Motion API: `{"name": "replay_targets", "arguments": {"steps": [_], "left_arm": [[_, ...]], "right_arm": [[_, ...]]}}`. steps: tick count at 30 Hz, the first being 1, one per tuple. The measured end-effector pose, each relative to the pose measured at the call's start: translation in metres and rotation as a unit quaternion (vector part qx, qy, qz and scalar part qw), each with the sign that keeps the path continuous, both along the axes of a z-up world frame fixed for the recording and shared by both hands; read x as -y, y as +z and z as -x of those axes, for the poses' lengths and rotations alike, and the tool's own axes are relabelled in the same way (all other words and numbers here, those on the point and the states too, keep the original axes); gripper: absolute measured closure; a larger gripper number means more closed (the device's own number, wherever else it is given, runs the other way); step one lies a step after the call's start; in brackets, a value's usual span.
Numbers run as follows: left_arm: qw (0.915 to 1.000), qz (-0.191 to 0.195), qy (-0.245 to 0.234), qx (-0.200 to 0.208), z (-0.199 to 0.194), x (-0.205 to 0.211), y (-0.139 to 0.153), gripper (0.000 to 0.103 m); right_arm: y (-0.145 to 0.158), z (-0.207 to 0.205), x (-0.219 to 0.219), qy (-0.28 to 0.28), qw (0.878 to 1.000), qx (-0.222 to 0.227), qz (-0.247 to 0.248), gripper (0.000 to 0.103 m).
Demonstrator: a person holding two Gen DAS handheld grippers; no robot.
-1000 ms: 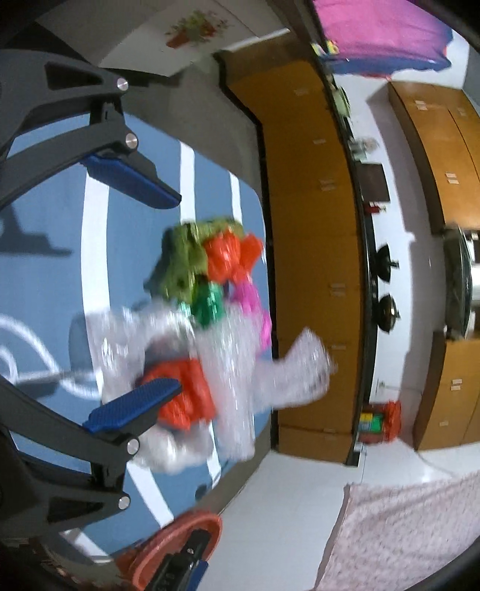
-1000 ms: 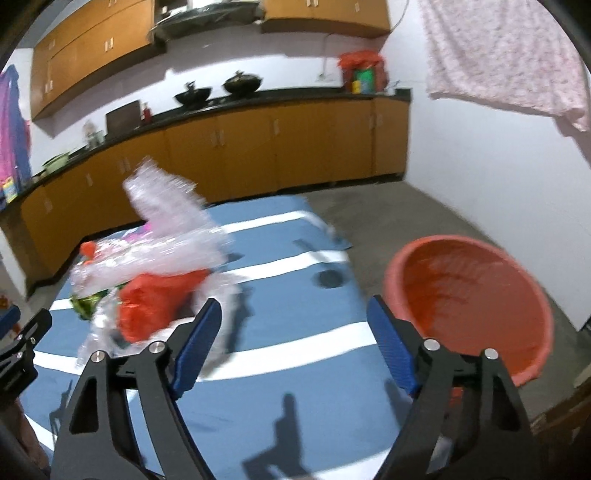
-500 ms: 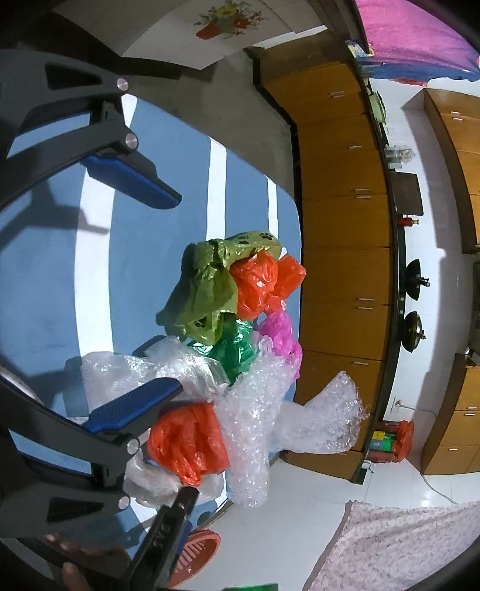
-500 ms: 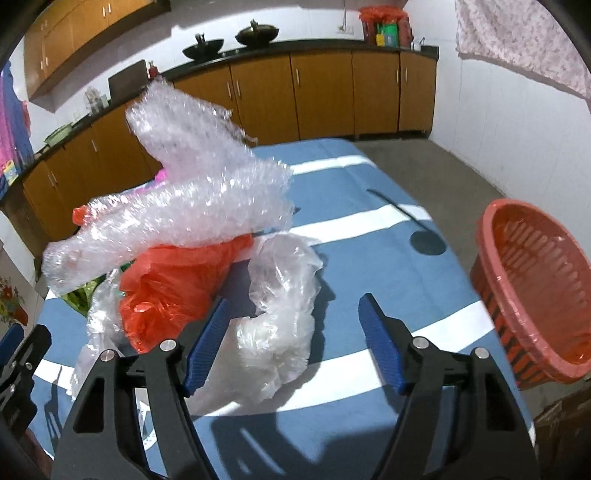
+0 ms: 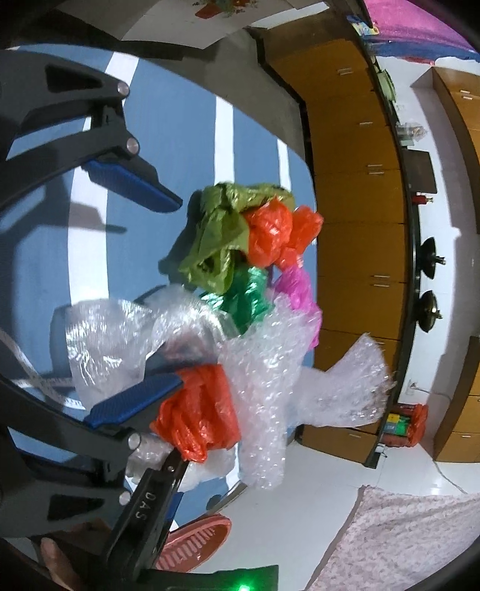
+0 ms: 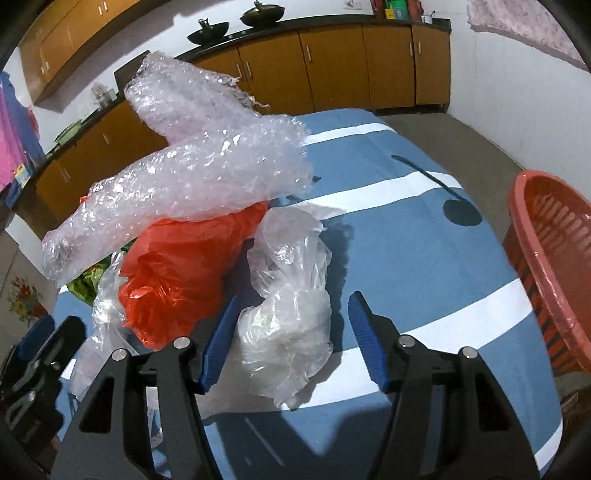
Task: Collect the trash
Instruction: 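Grasp clear plastic bags with the right tool while the left tool grasps another, then carry both clear bags to the red basket and open both tools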
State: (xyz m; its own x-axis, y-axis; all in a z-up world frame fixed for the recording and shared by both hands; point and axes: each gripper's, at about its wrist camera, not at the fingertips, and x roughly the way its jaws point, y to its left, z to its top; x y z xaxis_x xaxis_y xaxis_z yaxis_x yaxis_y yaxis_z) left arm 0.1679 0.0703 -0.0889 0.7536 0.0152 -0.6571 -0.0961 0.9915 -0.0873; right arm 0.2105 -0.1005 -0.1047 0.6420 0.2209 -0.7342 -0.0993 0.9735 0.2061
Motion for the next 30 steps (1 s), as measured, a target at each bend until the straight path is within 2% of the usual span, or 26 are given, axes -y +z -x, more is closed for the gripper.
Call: {"name": "replay_targets", "arguments": {"steps": [3, 10, 15, 17, 20, 23, 30], "left_arm": [[0.9999, 0.006, 0.0, -0.015, -0.007, 0.003, -0.006, 0.026], [0.9991, 0.008, 0.0, -0.043, -0.022, 0.009, -0.016, 0.035], [0.9968, 0.019, -0.002, -0.077, -0.034, 0.01, -0.027, 0.051], [0.996, 0.023, -0.003, -0.087, -0.037, 0.01, -0.03, 0.066], [0.9961, 0.028, -0.005, -0.084, -0.033, 0.009, -0.027, 0.076], [0.9967, 0.026, -0.008, -0.076, -0.022, 0.008, -0.021, 0.079], [0.9981, 0.037, -0.012, -0.048, 0.005, -0.002, 0.001, 0.081]], "right_arm": [[0.005, 0.007, 0.0, 0.009, 1.0, 0.017, 0.021, 0.06], [0.012, 0.019, 0.04, -0.035, 0.999, 0.026, 0.014, 0.061], [0.017, 0.023, 0.061, -0.051, 0.998, 0.032, 0.01, 0.061], [0.019, 0.026, 0.065, -0.053, 0.998, 0.036, 0.007, 0.061], [0.025, 0.03, 0.068, -0.053, 0.998, 0.043, 0.006, 0.062], [0.033, 0.039, 0.07, -0.054, 0.997, 0.054, 0.007, 0.063], [0.051, 0.056, 0.081, -0.067, 0.995, 0.079, 0.001, 0.063]]}}
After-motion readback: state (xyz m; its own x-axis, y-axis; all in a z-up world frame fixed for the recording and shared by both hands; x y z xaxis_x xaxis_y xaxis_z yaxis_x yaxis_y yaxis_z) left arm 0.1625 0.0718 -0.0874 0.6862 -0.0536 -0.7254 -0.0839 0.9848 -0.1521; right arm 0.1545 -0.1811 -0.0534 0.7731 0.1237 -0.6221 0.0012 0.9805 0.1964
